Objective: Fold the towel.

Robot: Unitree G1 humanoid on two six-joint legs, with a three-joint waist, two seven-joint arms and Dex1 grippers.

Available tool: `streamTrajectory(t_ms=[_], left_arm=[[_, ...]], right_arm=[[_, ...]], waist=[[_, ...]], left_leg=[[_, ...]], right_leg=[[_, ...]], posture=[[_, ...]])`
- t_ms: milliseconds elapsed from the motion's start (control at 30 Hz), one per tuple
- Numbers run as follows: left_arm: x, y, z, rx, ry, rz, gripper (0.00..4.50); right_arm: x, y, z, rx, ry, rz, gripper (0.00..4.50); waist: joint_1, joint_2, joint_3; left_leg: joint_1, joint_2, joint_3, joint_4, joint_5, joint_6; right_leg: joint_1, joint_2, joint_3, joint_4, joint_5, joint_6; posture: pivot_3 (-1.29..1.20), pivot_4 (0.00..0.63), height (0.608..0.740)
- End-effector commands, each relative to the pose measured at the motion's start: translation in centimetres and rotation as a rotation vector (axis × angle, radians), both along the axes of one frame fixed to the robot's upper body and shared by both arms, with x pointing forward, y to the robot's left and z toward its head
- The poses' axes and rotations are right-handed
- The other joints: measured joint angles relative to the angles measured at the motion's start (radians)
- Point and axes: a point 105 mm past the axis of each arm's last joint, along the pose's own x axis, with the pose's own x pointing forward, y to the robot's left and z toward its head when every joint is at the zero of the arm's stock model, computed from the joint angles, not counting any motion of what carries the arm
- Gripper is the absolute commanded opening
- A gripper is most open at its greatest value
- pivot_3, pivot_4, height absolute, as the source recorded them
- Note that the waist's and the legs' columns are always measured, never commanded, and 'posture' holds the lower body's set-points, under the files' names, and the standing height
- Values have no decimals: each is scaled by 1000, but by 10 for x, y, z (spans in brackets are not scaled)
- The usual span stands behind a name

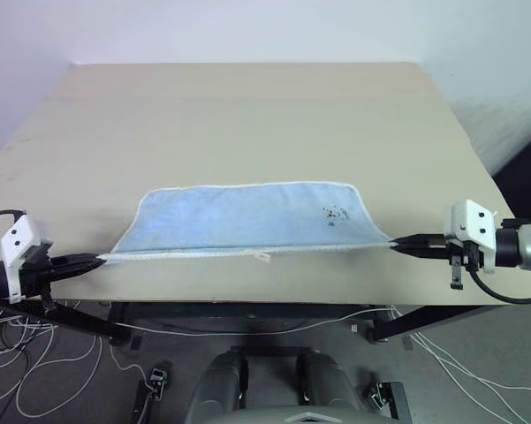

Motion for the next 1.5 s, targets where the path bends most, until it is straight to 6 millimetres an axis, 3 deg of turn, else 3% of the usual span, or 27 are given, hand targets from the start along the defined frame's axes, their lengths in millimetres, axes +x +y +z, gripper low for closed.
streamTrajectory(t_ms=[33,200,433,700,900,1133,1167,1300,1500], left_arm=[[-2,8,17,34,-35,28,0],[9,7,20,48,-77,47,0],[63,13,25,137,-241,158,0],[115,7,15,218,-313,219,0],[134,-2,2,254,-304,224,0],[137,-3,-6,250,-281,231,0],[137,-3,-6,245,-282,234,217],[136,0,-4,202,-268,250,1203],[135,13,1,239,-312,319,3223]], right_arm=[[-2,-6,13,-19,-11,-10,19],[16,-1,18,-22,-81,-16,19],[63,-2,22,-58,-191,-80,19],[113,5,12,-86,-247,-131,19],[133,5,5,-87,-251,-161,19],[142,9,3,-60,-264,-169,19],[143,9,4,-51,-266,-177,2],[146,7,7,-25,-274,-204,894],[150,-4,22,11,-336,-272,2964]], waist=[[-1,0,0],[-1,0,0],[0,0,0],[-4,0,0],[-5,0,0],[-7,0,0],[-8,0,0],[-7,0,0],[-7,0,0]], left_leg=[[0,0,0,0,0,0],[0,0,0,0,0,0],[-1,-1,1,-1,0,0],[-2,-1,3,0,0,0],[-2,-1,3,0,1,0],[-2,-1,3,0,1,-1],[-2,-1,3,0,1,-1],[-2,-1,3,0,1,-1],[-2,-2,3,0,1,-1]], right_leg=[[0,0,0,0,0,0],[-1,0,0,0,0,0],[-2,0,-1,-1,0,0],[-4,4,0,1,0,0],[-5,4,0,2,0,1],[-5,4,0,3,0,1],[-5,4,0,3,0,1],[-5,4,0,4,0,1],[-5,3,0,4,0,1]], posture=[[0,150,740],[0,150,740],[0,150,740],[0,150,740],[0,150,740],[0,150,740],[0,150,740],[0,150,740],[0,150,740]])
